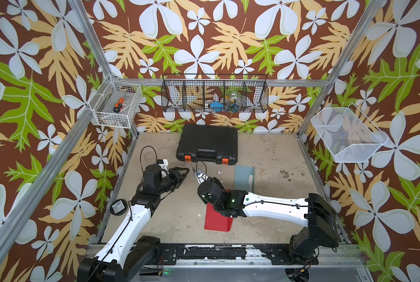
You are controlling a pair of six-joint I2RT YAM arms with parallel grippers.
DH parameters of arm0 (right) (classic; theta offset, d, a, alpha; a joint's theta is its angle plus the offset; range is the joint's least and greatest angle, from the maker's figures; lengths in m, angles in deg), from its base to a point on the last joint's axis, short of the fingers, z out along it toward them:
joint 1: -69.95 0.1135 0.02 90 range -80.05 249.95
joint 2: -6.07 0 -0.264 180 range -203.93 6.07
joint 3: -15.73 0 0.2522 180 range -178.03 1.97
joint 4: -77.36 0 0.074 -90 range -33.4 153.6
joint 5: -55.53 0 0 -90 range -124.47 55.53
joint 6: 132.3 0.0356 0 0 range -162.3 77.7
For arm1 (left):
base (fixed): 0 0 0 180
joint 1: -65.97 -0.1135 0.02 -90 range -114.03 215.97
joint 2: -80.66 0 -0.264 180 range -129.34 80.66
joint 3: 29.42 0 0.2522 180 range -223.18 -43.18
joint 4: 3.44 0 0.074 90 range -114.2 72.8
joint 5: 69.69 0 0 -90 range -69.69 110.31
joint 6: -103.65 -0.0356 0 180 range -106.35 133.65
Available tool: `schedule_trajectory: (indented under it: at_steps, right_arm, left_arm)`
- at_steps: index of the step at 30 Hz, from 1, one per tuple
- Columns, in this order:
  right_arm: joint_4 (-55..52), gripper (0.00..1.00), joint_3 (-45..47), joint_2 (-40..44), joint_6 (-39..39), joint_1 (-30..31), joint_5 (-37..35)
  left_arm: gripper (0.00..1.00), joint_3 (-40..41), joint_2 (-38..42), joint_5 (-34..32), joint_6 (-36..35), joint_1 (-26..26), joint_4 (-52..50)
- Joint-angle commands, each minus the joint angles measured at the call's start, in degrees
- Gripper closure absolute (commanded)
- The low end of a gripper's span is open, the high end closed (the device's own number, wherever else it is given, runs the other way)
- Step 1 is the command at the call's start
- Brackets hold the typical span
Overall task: Open the envelope
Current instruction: Open the envelope flap on the envelope.
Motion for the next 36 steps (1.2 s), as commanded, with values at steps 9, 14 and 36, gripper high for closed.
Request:
schedule_trajectory:
  at_steps: [9,14,36]
  right_arm:
    - [28.9,1.00,22.0,18.8,22.5,-21.1,43.7]
    - [38.7,1.00,27.3,21.5,32.2,-26.6,51.8]
    - [52.7,1.00,30.2,19.7,45.7,-27.7,57.9]
  left_arm:
    - [0.40,4.8,0.5,5.0,-5.1,-0.1,11.0]
    - [0.30,13.6,0.2,12.5,5.2,0.0,34.8]
    - [0.38,17.3,-3.4,14.7,12.0,7.1,61.5]
